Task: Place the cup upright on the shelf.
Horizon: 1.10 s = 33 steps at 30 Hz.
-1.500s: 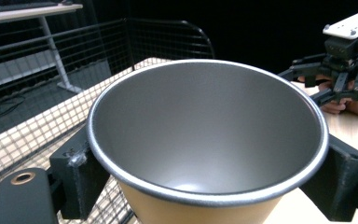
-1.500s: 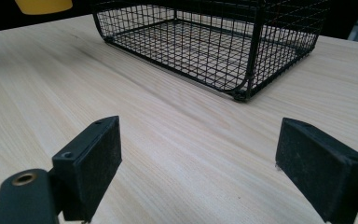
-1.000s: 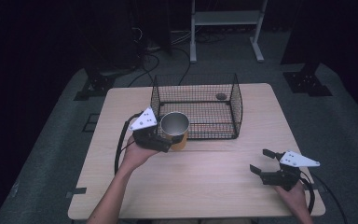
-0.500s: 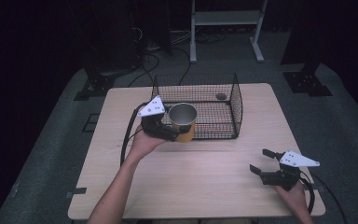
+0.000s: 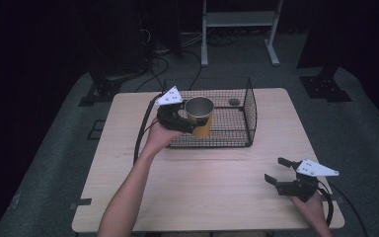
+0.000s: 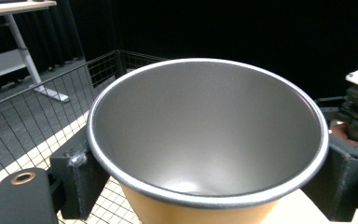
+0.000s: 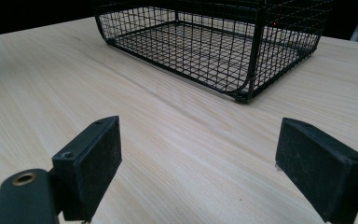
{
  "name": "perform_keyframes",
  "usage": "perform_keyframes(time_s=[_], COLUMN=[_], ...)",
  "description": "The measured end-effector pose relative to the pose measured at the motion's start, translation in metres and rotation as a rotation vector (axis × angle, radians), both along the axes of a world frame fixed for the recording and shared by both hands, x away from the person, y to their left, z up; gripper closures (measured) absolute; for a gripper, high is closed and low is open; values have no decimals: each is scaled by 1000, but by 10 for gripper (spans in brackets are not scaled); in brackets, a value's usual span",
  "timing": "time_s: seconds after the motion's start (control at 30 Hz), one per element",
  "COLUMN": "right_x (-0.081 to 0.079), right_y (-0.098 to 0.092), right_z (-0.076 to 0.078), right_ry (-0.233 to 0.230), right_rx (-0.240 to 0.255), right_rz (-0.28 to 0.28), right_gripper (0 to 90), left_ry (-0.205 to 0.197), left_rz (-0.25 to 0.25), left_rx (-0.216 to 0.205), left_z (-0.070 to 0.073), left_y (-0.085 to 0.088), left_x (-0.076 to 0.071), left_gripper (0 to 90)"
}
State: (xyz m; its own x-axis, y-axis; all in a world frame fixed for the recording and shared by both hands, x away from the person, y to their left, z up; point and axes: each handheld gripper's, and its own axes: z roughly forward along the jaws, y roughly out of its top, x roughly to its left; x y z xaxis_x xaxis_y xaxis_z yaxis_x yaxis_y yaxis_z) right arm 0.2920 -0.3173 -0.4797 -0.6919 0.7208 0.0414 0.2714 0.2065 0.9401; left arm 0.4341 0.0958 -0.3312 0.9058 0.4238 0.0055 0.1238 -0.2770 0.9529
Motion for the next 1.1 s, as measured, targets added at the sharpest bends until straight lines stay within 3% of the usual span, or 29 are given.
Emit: perform_keyframes(time_s=[0.5, 0.57, 0.7, 1.1], right_x=[0, 0, 0, 0], right_y=[-1, -1, -1, 0], right_z=[0, 0, 0, 0], right_ry=[1, 0, -1, -1], right_rx=[5, 7, 8, 7], right_rz=[4, 5, 7, 9], right_gripper=[133, 132, 133, 133], left_ry=[3, -16, 6, 16], left_rz=[25, 43, 56, 59], left_rx=[32, 42, 47, 88], left_z=[-2, -4, -8, -8], left_y=[-19, -20, -21, -35], left_x=[30, 33, 44, 61], left_gripper=[133, 133, 132, 133])
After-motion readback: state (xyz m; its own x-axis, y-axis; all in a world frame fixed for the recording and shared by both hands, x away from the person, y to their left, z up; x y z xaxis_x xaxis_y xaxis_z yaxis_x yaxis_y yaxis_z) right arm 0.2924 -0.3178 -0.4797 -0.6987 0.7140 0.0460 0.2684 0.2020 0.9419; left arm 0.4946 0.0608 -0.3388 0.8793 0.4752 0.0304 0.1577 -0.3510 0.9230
